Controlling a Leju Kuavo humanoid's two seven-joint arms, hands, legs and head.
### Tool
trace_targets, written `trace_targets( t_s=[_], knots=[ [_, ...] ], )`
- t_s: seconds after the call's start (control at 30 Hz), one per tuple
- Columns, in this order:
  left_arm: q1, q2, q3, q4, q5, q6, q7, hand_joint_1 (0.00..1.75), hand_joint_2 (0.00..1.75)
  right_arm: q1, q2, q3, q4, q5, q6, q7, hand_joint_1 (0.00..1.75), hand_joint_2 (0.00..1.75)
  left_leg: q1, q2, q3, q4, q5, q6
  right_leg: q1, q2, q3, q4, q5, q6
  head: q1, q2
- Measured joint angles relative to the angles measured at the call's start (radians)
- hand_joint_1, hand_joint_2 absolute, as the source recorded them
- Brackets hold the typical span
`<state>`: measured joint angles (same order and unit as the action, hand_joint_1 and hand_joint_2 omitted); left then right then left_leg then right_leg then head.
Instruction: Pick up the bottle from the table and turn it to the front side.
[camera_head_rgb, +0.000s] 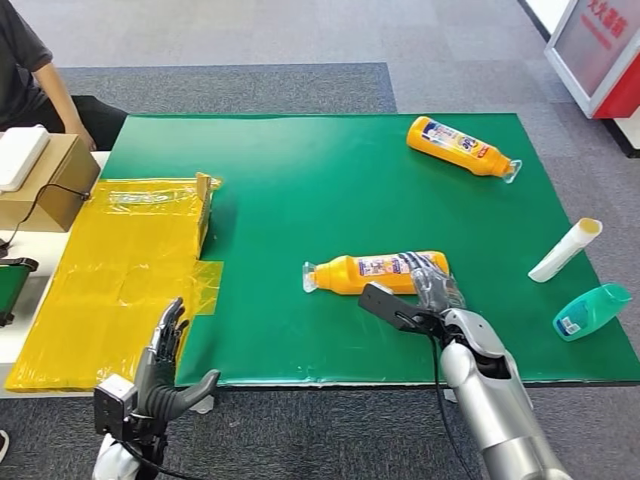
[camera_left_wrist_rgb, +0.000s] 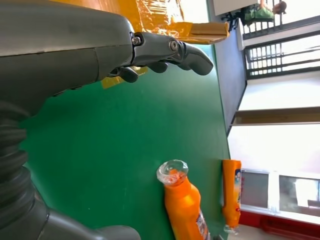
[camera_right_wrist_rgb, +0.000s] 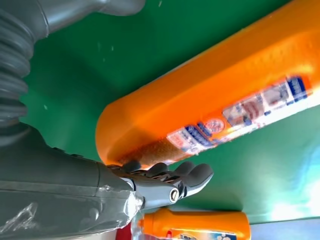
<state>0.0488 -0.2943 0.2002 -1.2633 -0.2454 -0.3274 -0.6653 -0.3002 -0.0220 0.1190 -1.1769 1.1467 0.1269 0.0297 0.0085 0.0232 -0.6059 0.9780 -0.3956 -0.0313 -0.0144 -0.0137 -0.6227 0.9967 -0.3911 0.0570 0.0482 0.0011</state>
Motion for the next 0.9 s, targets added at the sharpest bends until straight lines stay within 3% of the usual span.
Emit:
trace_targets(
  t_s=[0.37,0.9],
  knots=[
    [-0.020,0.016,-0.037,0.048,0.023,0.027,-0.001,0.00,1.75,-0.205,-0.008,0.018,0.315,0.102,-0.059,0.010,0.00,1.75,0.000,0.000,0.001,0.000,0.002,0.000,0.000,0.000,0.000,0.000,0.002,0.000,0.000,0.000],
    [-0.020,0.024,-0.051,0.082,0.025,0.041,-0.001,0.00,1.75,-0.254,-0.006,0.031,0.390,0.139,-0.081,0.009,0.00,1.75,0.000,0.000,0.001,0.000,0.002,0.000,0.000,0.000,0.001,0.000,0.002,0.000,0.000,0.000]
  ],
)
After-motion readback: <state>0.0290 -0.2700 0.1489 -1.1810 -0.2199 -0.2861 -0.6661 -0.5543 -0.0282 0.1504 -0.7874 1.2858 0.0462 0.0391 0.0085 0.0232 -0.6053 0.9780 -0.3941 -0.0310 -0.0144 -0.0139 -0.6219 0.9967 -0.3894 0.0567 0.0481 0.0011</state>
